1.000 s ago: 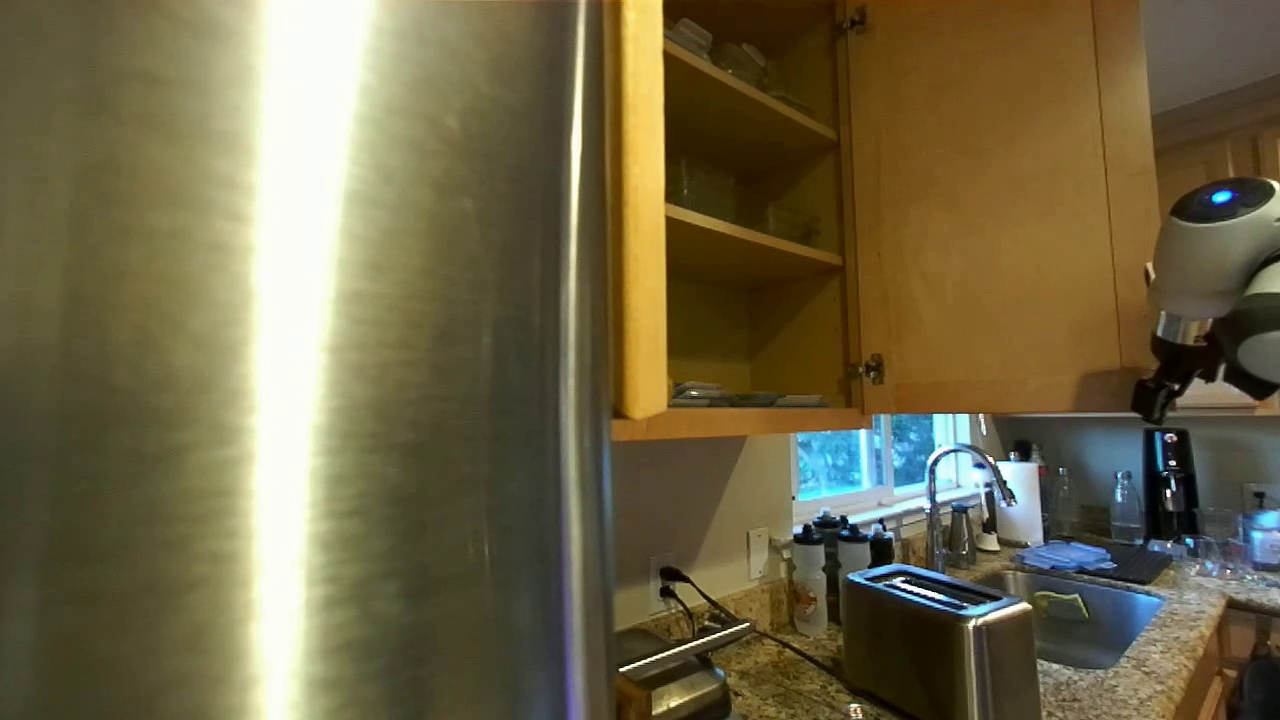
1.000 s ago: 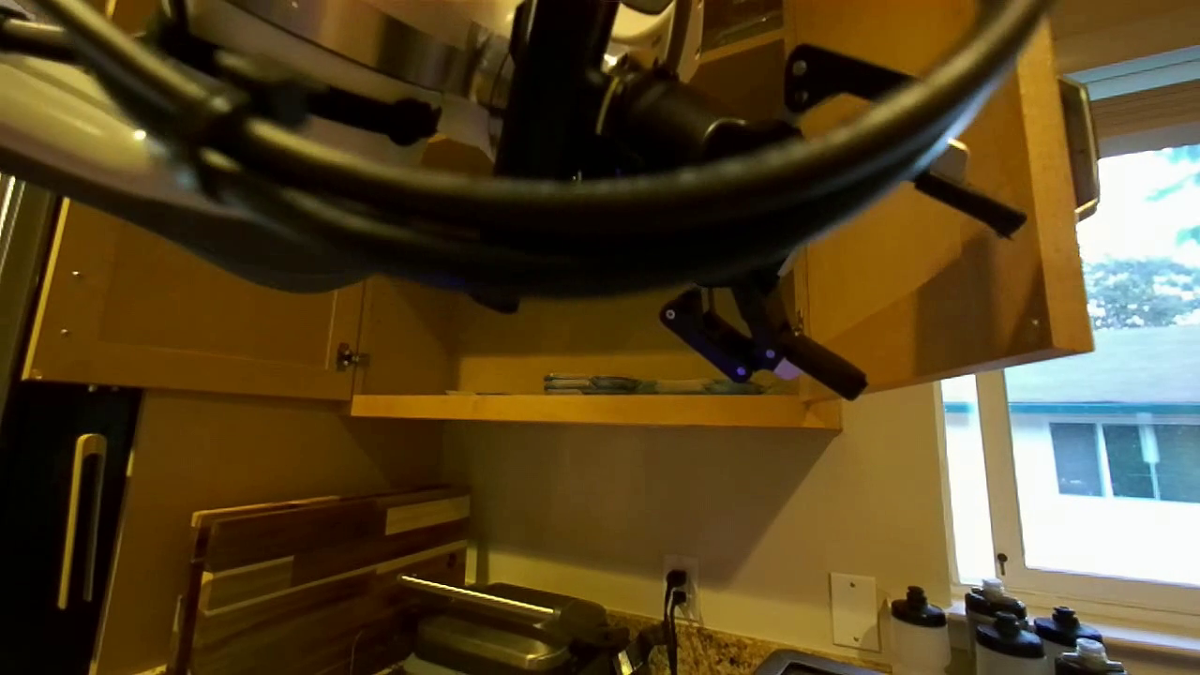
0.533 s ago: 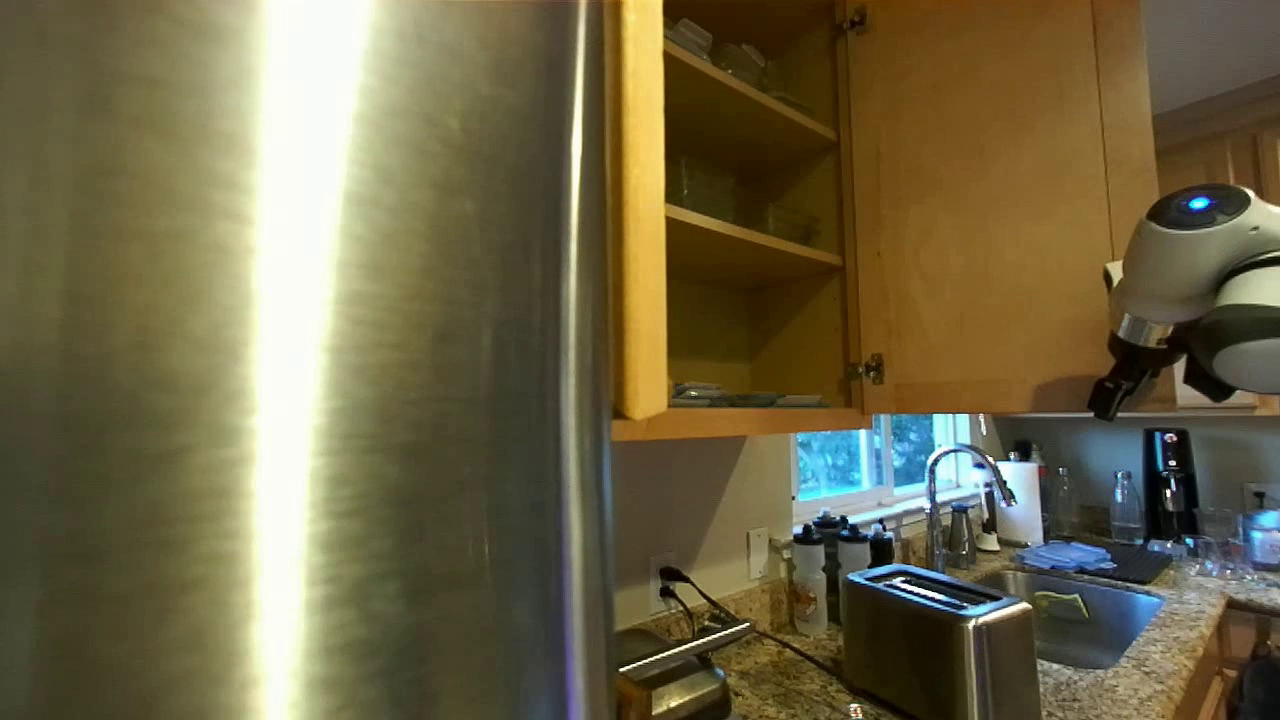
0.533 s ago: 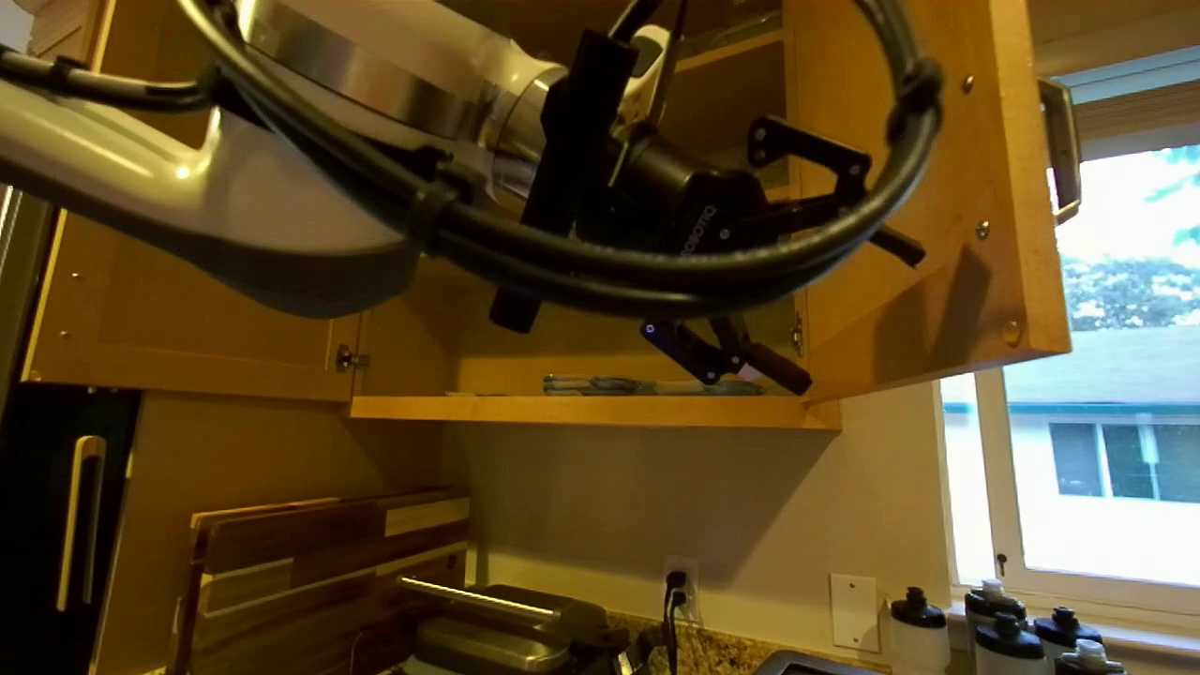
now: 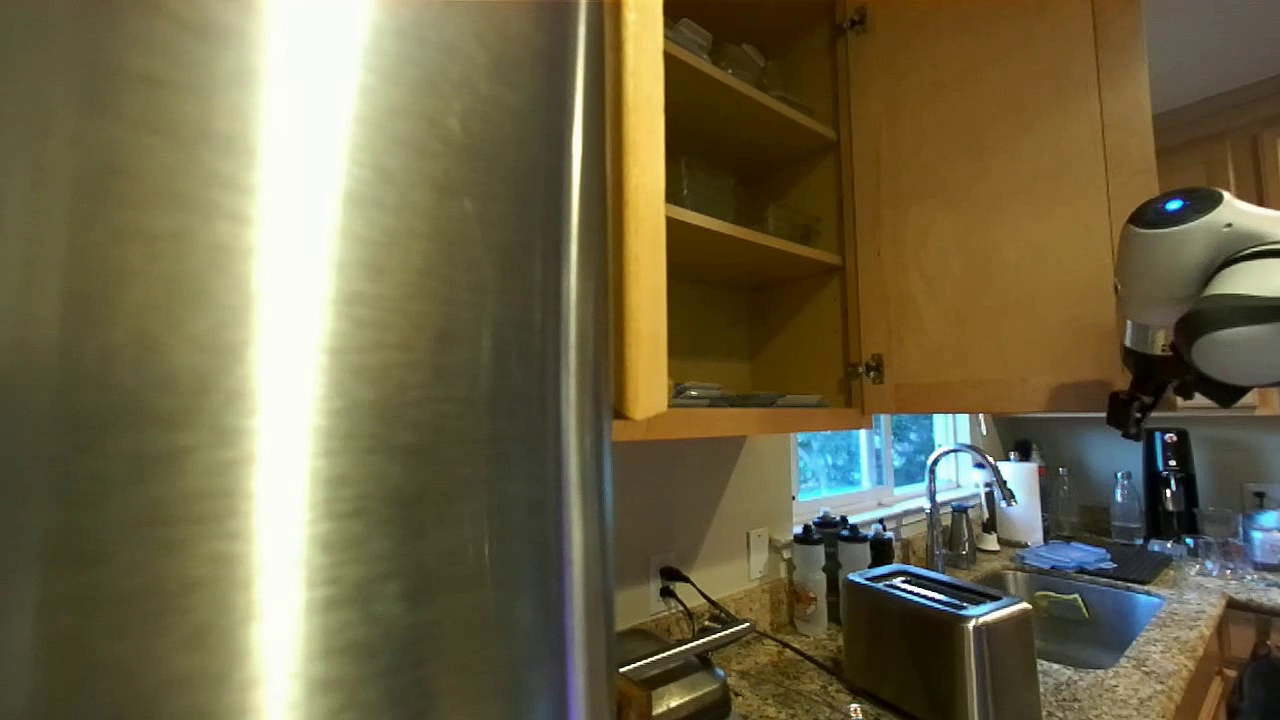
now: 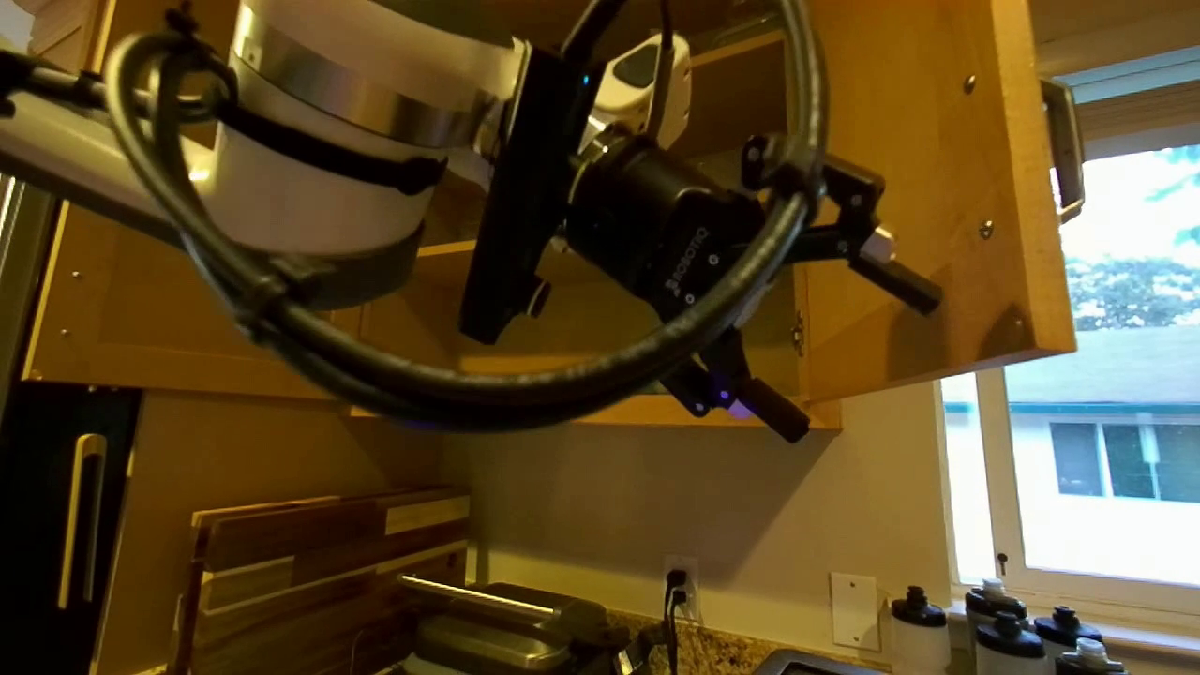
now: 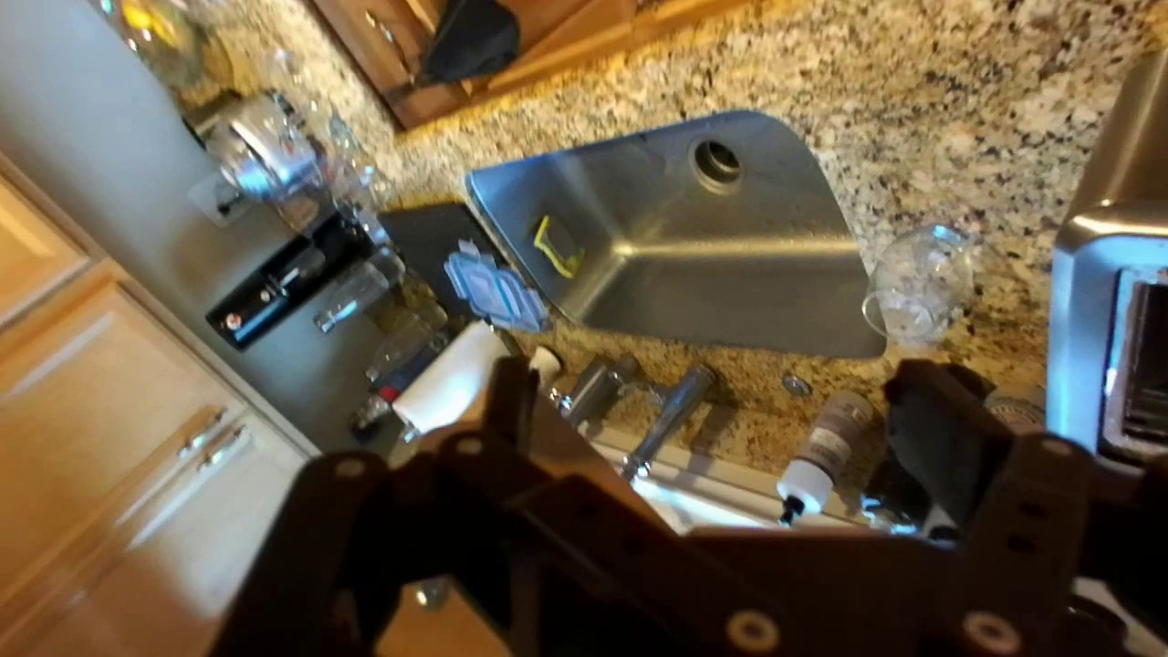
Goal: Close both doors to the cupboard
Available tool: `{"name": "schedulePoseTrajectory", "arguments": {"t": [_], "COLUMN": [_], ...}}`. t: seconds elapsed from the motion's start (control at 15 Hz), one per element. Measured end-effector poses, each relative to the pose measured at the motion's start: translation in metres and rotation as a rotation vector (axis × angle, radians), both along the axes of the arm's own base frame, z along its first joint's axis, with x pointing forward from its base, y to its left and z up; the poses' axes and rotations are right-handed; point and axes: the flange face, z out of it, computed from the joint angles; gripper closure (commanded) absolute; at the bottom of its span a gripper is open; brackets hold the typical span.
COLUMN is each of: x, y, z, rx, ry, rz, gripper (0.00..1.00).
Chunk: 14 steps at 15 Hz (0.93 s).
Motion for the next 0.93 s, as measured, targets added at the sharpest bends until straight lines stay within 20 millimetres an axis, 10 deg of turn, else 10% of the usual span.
{"name": "schedulePoseTrajectory", "arguments": {"t": [0.47, 0.93], "x": [-0.05, -0.054], "y": [-0.031, -0.065], "z": [0.0, 0.019], "rx": [0.167, 0.107], "ry": [-0.028, -0.189], "rz": [-0.24, -0.176], "gripper": [0.0, 0.0]}}
